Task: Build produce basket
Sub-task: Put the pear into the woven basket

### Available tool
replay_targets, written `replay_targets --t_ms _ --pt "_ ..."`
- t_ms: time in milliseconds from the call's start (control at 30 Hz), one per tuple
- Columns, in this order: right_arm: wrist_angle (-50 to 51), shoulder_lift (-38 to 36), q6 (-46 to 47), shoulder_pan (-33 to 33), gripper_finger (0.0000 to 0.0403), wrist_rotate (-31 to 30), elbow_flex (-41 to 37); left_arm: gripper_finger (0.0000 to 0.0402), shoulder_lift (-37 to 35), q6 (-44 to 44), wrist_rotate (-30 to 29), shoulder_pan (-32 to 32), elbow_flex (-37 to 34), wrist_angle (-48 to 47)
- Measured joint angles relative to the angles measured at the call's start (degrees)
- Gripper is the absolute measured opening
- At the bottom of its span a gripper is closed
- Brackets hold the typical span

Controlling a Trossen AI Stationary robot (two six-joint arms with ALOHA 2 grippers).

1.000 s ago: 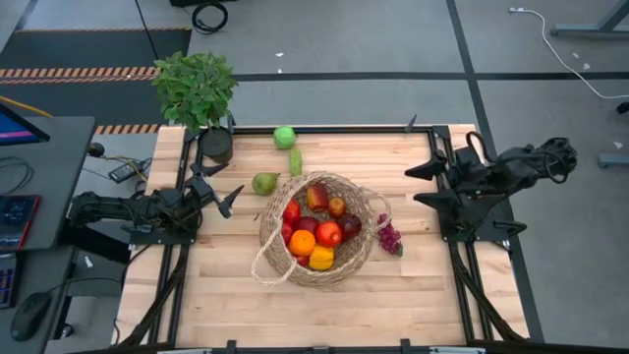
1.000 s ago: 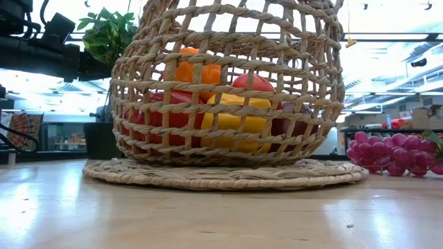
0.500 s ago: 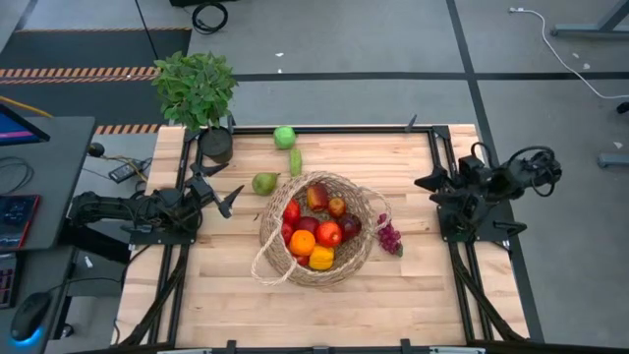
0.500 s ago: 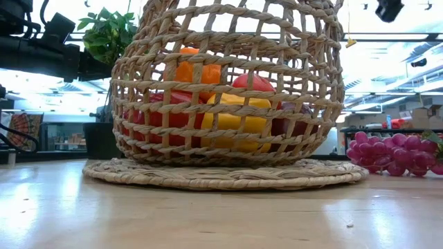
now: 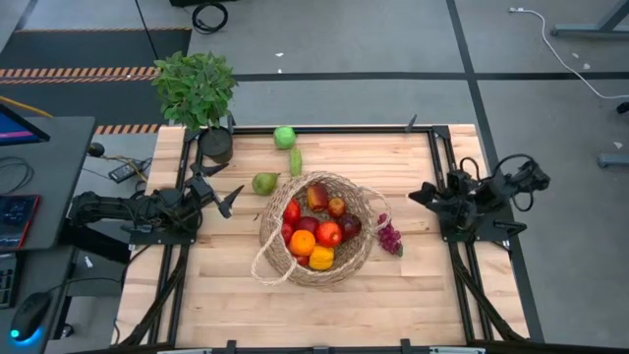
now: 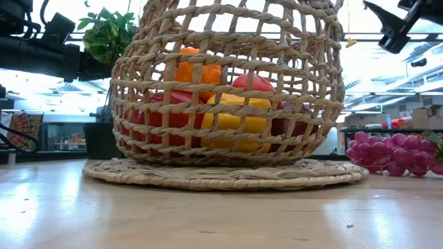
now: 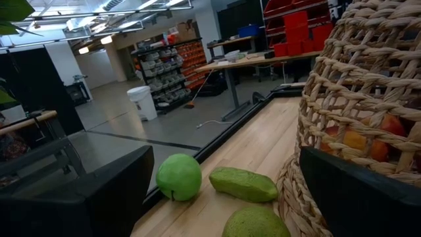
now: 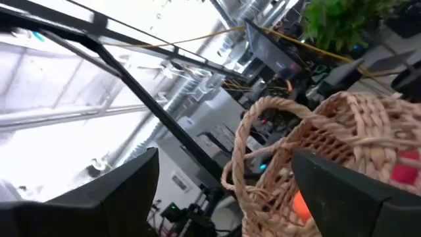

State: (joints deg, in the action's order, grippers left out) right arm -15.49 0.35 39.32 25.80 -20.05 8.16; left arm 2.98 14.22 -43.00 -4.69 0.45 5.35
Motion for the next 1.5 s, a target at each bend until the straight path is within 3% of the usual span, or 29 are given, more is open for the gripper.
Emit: replay_targets --t_ms 267,667,800,967,1167,1500 --pt "-10.7 0.0 2.4 0.0 0.0348 -0.1 -7.8 0.0388 0.0 0.0 0.0 0.0 0.0 0.2" --pt "-5.8 0.1 2.8 0.0 0.0348 3.7 -7.8 0.0388 0.0 0.0 0.0 0.0 0.0 0.2" --pt "1.1 0.1 3.2 0.0 0.0348 0.1 -7.8 0.0388 0.0 0.0 0.0 0.0 0.0 0.2" --pt "11.5 0.1 6.0 -0.1 0.0348 -10.6 -7.8 0.0388 0.0 0.0 0.0 0.0 0.0 0.3" --pt "11.1 0.9 -1.3 -0.6 0.0348 -15.9 -7.8 0.0388 0.0 0.0 0.0 0.0 0.0 0.4" --pt "11.0 0.9 -13.8 -1.5 0.0348 -16.5 -7.8 0.0388 0.0 0.0 0.0 0.0 0.0 0.4"
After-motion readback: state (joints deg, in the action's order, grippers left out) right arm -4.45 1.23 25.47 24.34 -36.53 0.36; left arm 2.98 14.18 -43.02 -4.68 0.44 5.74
